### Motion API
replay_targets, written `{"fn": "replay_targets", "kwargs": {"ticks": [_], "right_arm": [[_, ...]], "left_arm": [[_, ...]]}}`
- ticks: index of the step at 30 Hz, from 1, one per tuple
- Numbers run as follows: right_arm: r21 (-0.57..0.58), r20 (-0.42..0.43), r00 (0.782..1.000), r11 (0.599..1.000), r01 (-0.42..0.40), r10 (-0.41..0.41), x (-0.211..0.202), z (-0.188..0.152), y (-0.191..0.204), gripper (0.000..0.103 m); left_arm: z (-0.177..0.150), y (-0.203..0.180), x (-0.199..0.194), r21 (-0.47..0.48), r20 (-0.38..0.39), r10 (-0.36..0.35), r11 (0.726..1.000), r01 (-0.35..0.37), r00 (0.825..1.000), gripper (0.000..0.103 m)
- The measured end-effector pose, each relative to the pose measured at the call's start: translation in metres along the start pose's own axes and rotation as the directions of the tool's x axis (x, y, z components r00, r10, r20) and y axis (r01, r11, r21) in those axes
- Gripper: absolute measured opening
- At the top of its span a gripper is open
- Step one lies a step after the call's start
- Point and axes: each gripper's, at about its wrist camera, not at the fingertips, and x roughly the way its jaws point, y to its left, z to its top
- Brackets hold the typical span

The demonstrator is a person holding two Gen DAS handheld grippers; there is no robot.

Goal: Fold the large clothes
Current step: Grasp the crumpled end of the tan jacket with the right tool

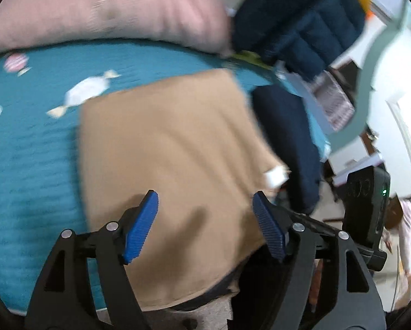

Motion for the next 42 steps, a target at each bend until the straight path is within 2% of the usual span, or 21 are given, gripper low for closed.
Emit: {"fn": "replay_targets", "kwargs": {"ticks": [2,4,5,7,10,11,13,14,16,18,20,22,27,30,32,37,42], "right_arm": [[0.0,-0.047,0.994,0.995,0.097,-0.097,0.017,-0.002,-0.011,0.014],[0.021,-0.053,0.987,0.988,0.152,-0.15,0.025,-0.003,-0.028,0.004],[0.028,-0.054,0.981,0.981,0.19,-0.189,0.028,-0.003,-0.035,0.003],[0.097,-0.059,0.985,0.981,0.17,-0.165,0.027,-0.003,-0.047,0.003],[0.143,-0.021,0.994,0.983,0.111,-0.109,0.011,-0.005,-0.046,0.009],[0.163,-0.001,0.995,0.982,0.101,-0.102,0.003,-0.008,-0.045,0.011],[0.198,0.033,0.996,0.977,0.077,-0.085,-0.009,-0.014,-0.044,0.032],[0.217,0.048,0.995,0.973,0.073,-0.085,-0.015,-0.019,-0.043,0.037],[0.243,0.06,0.99,0.964,0.108,-0.126,-0.022,-0.026,-0.042,0.057],[0.255,0.057,0.983,0.954,0.158,-0.177,-0.024,-0.031,-0.042,0.059],[0.272,0.007,0.988,0.951,0.148,-0.156,-0.012,-0.032,-0.05,0.062],[0.337,-0.049,0.997,0.939,0.076,-0.063,0.006,-0.033,-0.062,0.063],[0.458,-0.076,0.995,0.889,-0.021,0.063,0.035,-0.026,-0.08,0.063],[0.474,-0.084,0.994,0.88,-0.027,0.076,0.045,-0.023,-0.083,0.066],[0.491,-0.081,0.99,0.869,-0.064,0.119,0.05,-0.022,-0.086,0.066],[0.513,-0.082,0.986,0.854,-0.084,0.146,0.062,-0.021,-0.092,0.074],[0.507,-0.059,0.981,0.852,-0.129,0.184,0.062,-0.019,-0.091,0.07]], "left_arm": [[-0.005,0.019,0.001,-0.054,-0.014,0.066,0.996,-0.067,0.998,0.074],[-0.011,0.031,0.002,-0.093,-0.031,0.091,0.991,-0.093,0.995,0.074],[-0.014,0.036,0.004,-0.107,-0.042,0.111,0.988,-0.115,0.993,0.074],[-0.017,0.042,0.007,-0.126,-0.053,0.133,0.982,-0.139,0.99,0.076],[-0.023,0.053,0.015,-0.159,-0.086,0.151,0.974,-0.163,0.985,0.076],[-0.024,0.055,0.017,-0.164,-0.091,0.157,0.972,-0.17,0.983,0.076],[-0.025,0.057,0.02,-0.176,-0.095,0.153,0.97,-0.168,0.984,0.079],[-0.025,0.058,0.02,-0.187,-0.095,0.149,0.969,-0.164,0.984,0.08],[-0.025,0.06,0.02,-0.189,-0.092,0.151,0.968,-0.167,0.984,0.08],[-0.027,0.062,0.019,-0.191,-0.089,0.156,0.967,-0.17,0.984,0.08],[-0.027,0.063,0.018,-0.197,-0.089,0.155,0.966,-0.17,0.984,0.081],[-0.026,0.061,0.019,-0.199,-0.09,0.157,0.965,-0.172,0.984,0.081],[-0.027,0.06,0.018,-0.196,-0.09,0.162,0.964,-0.177,0.983,0.081],[-0.027,0.059,0.019,-0.194,-0.093,0.162,0.965,-0.177,0.982,0.081],[-0.027,0.059,0.02,-0.192,-0.092,0.167,0.964,-0.182,0.982,0.081],[-0.027,0.06,0.021,-0.201,-0.096,0.162,0.963,-0.178,0.982,0.081],[-0.026,0.064,0.02,-0.213,-0.095,0.161,0.961,-0.178,0.982,0.081]]}}
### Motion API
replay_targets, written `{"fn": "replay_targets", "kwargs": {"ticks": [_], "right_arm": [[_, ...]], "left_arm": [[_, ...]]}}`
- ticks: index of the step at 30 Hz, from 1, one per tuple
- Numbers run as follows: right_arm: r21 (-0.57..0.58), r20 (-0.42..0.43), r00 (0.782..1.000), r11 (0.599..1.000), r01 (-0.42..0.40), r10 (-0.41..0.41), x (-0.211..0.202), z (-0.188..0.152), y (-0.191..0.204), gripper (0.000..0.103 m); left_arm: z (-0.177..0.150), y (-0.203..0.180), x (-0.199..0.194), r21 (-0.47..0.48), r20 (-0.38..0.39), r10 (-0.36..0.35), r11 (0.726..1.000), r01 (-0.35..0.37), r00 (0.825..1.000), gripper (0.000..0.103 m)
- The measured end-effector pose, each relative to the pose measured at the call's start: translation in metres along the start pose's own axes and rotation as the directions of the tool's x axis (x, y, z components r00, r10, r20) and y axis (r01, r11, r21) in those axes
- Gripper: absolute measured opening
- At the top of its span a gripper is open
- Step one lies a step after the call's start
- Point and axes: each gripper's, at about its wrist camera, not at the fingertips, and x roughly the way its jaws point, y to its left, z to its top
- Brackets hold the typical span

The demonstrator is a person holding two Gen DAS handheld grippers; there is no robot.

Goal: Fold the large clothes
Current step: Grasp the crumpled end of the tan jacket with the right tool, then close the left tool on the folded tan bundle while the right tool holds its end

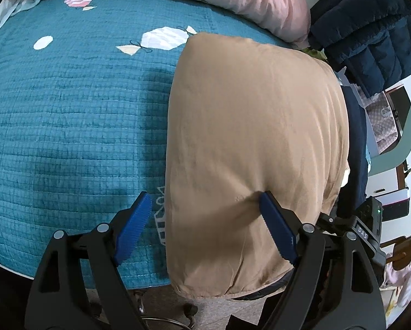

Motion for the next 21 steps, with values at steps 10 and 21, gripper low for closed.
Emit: {"fn": "replay_targets", "kwargs": {"ticks": [10,21], "right_arm": [[0.03,0.005,1.0,0.999,-0.014,0.014,0.026,0.004,-0.005,0.078],[0.013,-0.003,1.0,1.0,-0.028,0.028,0.042,0.012,-0.007,0.082]], "left_arm": [[0.0,0.004,0.0,-0.013,-0.002,-0.007,1.0,0.007,1.0,0.081],[0.0,0.005,0.0,-0.016,-0.001,-0.005,1.0,0.005,1.0,0.081]]}}
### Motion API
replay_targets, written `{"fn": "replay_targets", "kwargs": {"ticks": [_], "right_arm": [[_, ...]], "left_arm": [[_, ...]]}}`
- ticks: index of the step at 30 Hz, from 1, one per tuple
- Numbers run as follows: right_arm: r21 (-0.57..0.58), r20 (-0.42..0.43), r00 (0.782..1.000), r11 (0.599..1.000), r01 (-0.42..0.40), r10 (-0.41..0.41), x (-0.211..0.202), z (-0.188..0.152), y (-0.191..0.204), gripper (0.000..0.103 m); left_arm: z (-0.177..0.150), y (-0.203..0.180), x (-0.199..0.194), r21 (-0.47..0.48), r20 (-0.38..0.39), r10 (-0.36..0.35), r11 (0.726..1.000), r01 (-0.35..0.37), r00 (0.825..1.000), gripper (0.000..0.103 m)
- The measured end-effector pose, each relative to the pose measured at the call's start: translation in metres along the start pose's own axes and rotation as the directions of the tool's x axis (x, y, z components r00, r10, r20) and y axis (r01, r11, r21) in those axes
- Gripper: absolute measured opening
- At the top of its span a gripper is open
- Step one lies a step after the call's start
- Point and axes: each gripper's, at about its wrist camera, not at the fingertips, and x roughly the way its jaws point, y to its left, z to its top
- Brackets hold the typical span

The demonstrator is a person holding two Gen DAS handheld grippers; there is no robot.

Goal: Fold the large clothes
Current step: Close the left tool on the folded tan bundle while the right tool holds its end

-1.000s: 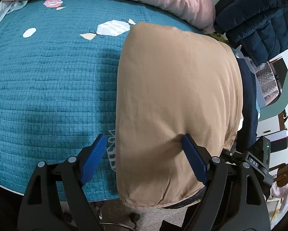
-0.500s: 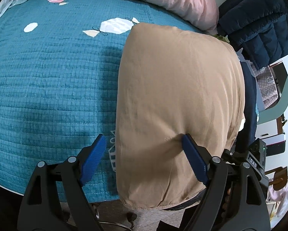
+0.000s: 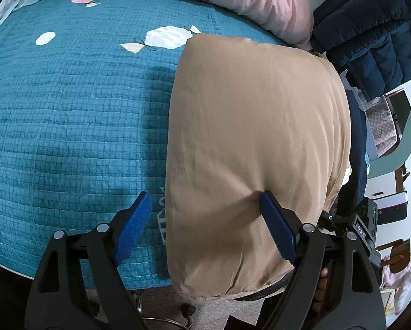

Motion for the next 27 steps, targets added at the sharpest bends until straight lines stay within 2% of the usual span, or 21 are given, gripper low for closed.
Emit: {"fn": "replay_targets", "kwargs": {"ticks": [3,6,8,10,12,15,17,19,22,25,27], "right_arm": [[-0.007,-0.004,1.0,1.0,-0.009,0.009,0.004,0.005,-0.004,0.076],[-0.022,-0.018,0.999,0.999,-0.046,0.045,0.003,0.005,-0.004,0.051],[-0.033,-0.022,0.999,0.998,-0.045,0.044,0.003,0.006,-0.003,0.051],[-0.008,-0.026,0.998,0.999,-0.051,0.051,0.008,0.008,-0.005,0.058],[0.022,-0.041,0.997,0.997,-0.069,0.07,0.015,0.012,-0.009,0.056],[-0.046,-0.052,0.996,0.996,-0.074,0.072,0.016,0.015,0.0,0.029],[-0.09,-0.059,0.996,0.993,-0.077,0.072,0.012,0.017,0.006,0.023],[-0.139,-0.063,0.997,0.989,-0.057,0.049,0.003,0.022,0.011,0.021],[-0.211,-0.03,0.998,0.976,0.043,-0.051,-0.015,0.035,0.013,0.019],[-0.27,0.002,0.99,0.953,0.137,-0.142,-0.026,0.051,0.016,0.018],[-0.319,0.012,0.977,0.925,0.207,-0.214,-0.027,0.067,0.018,0.017]], "left_arm": [[0.0,0.0,0.0,0.002,-0.002,-0.001,1.0,0.001,1.0,0.081],[0.0,-0.001,0.001,0.008,-0.005,0.004,1.0,-0.004,1.0,0.081],[0.0,-0.001,0.001,0.01,-0.005,0.008,1.0,-0.008,1.0,0.081],[0.001,-0.002,0.002,0.01,-0.01,0.005,1.0,-0.005,1.0,0.081],[0.002,-0.002,0.002,0.012,-0.009,0.008,1.0,-0.008,1.0,0.081],[0.004,-0.002,0.001,0.027,-0.017,0.013,1.0,-0.012,1.0,0.081],[0.009,-0.002,-0.005,0.044,-0.022,0.009,0.999,-0.008,1.0,0.081],[0.015,-0.006,-0.011,0.071,-0.027,-0.011,0.997,0.013,1.0,0.082],[0.031,-0.016,-0.019,0.144,-0.021,-0.028,0.989,0.031,0.999,0.084],[0.054,-0.031,-0.019,0.203,-0.022,-0.053,0.978,0.057,0.998,0.084],[0.076,-0.044,-0.014,0.229,-0.047,-0.096,0.968,0.104,0.994,0.084]]}}
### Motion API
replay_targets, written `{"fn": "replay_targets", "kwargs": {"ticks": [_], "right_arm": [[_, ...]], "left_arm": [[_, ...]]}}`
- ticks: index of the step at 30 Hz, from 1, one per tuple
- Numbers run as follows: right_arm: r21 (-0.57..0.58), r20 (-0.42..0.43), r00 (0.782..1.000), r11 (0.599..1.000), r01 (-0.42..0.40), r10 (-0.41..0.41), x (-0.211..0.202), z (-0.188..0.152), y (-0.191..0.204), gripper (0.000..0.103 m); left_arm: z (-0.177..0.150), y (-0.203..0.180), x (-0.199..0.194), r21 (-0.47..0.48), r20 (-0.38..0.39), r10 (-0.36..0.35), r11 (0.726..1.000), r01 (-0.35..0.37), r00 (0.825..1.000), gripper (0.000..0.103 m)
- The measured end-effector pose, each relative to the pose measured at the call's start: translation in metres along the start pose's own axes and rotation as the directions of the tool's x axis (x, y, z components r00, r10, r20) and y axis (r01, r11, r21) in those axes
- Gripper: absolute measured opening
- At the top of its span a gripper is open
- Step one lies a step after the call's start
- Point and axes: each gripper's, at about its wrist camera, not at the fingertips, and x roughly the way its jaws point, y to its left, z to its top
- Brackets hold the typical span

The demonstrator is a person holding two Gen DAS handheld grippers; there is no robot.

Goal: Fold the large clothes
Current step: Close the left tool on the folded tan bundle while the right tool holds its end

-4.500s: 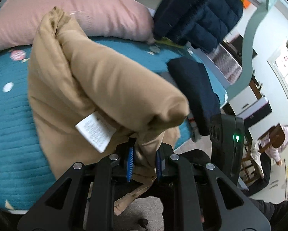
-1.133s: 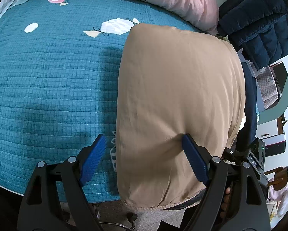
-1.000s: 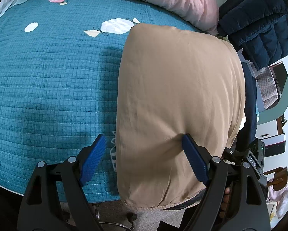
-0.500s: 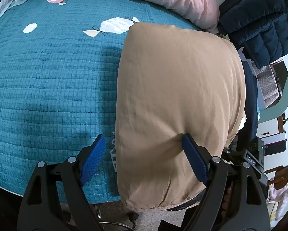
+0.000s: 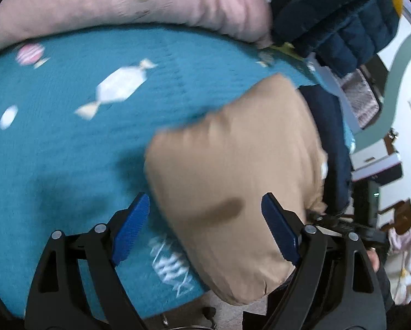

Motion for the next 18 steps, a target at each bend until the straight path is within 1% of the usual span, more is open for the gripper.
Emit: {"fn": "replay_targets", "kwargs": {"ticks": [2,4,6,7,8,9,11,13,14,15,16,18], "right_arm": [[-0.023,-0.011,0.999,0.999,0.038,-0.038,0.003,0.009,-0.002,0.017],[-0.05,-0.04,0.997,0.997,0.059,-0.061,0.008,0.018,-0.004,0.017],[-0.063,-0.058,0.996,0.996,0.062,-0.066,0.013,0.024,-0.003,0.017],[-0.064,-0.063,0.996,0.996,0.064,-0.068,0.015,0.025,-0.002,0.017],[-0.067,-0.069,0.995,0.996,0.065,-0.07,0.017,0.028,-0.002,0.018],[-0.065,-0.072,0.995,0.996,0.064,-0.068,0.018,0.031,-0.002,0.018],[-0.058,-0.076,0.995,0.997,0.06,-0.065,0.02,0.034,-0.006,0.018],[-0.053,-0.078,0.995,0.996,0.065,-0.069,0.021,0.034,-0.004,0.018],[-0.049,-0.079,0.994,0.997,0.065,-0.069,0.016,0.031,-0.003,0.018],[-0.041,-0.079,0.995,0.997,0.066,-0.069,0.015,0.028,0.004,0.018],[-0.032,-0.079,0.995,0.997,0.065,-0.067,0.017,0.027,0.003,0.019],[-0.021,-0.083,0.994,0.998,0.063,-0.064,0.019,0.026,0.003,0.019]], "left_arm": [[0.019,-0.006,0.008,0.028,-0.031,-0.02,0.999,0.021,0.999,0.086],[0.04,-0.015,0.019,0.083,-0.068,-0.036,0.996,0.041,0.997,0.086],[0.061,-0.02,0.032,0.102,-0.115,-0.085,0.99,0.097,0.99,0.087],[0.071,-0.022,0.04,0.104,-0.14,-0.118,0.986,0.133,0.983,0.087],[0.077,-0.023,0.047,0.107,-0.161,-0.134,0.983,0.152,0.978,0.088],[0.088,-0.026,0.062,0.112,-0.213,-0.144,0.979,0.171,0.966,0.088],[0.099,-0.028,0.082,0.116,-0.277,-0.154,0.974,0.192,0.949,0.088],[0.108,-0.03,0.108,0.13,-0.373,-0.164,0.965,0.226,0.913,0.09],[0.113,-0.028,0.122,0.122,-0.417,-0.18,0.96,0.251,0.891,0.09],[0.116,-0.026,0.132,0.109,-0.445,-0.192,0.958,0.266,0.874,0.091],[0.118,-0.023,0.14,0.1,-0.472,-0.198,0.956,0.275,0.859,0.091],[0.119,-0.017,0.156,0.095,-0.516,-0.193,0.955,0.28,0.834,0.093]]}}
